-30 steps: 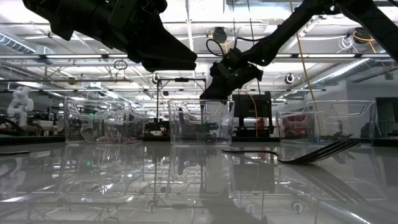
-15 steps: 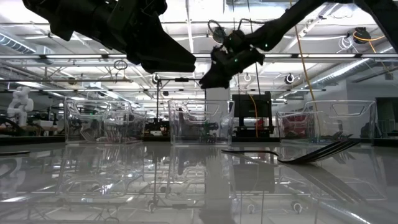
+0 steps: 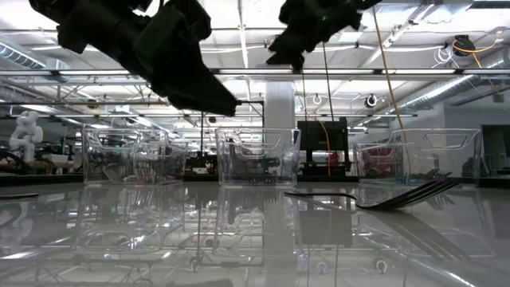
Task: Sort silverware by color (type)
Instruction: Put the black fork into the middle transparent bin
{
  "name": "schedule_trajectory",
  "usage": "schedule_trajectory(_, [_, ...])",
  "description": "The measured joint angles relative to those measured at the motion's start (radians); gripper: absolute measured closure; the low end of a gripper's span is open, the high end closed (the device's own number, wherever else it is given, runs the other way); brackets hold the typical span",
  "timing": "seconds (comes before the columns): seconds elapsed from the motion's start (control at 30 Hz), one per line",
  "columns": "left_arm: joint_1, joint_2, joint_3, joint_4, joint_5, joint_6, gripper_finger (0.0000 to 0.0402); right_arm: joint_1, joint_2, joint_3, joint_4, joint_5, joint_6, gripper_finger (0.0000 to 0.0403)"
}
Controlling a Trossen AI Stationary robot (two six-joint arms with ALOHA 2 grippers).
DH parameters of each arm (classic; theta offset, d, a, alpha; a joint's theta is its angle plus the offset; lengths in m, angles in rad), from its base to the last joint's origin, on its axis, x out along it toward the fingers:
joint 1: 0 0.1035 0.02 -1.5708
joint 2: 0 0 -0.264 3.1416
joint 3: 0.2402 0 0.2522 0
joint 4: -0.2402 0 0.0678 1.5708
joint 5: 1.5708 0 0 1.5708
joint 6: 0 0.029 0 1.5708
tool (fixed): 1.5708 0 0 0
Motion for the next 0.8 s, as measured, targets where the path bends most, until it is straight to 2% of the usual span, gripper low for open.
schedule_trajectory(0.1, [-0.001,-0.013,0.0,-0.071,-0.021,-0.063,0.0194,0.103,-0.076,-0.093,0.052,0.013,0.015,0.0186])
schedule_trajectory(0.33, [-0.03,-0.06,0.001,-0.264,-0.037,-0.279,0.0194,0.335,-0.235,-0.363,0.279,0.21,0.073,0.0186])
schedule_trajectory(0.43, [-0.066,-0.077,0.001,-0.349,-0.066,-0.356,0.0194,0.426,-0.265,-0.499,0.422,0.26,0.094,0.0186])
schedule_trajectory(0.53, [-0.11,-0.089,0.001,-0.405,-0.084,-0.454,0.0194,0.505,-0.27,-0.636,0.589,0.261,0.127,0.0186])
schedule_trajectory(0.67, [-0.169,-0.091,0.001,-0.507,-0.086,-0.672,0.0194,0.591,-0.257,-0.784,0.785,0.266,0.147,0.0186])
schedule_trajectory(0.8, [-0.229,-0.091,0.001,-0.662,-0.086,-0.985,0.0194,0.641,-0.258,-0.847,0.883,0.297,0.149,0.0186])
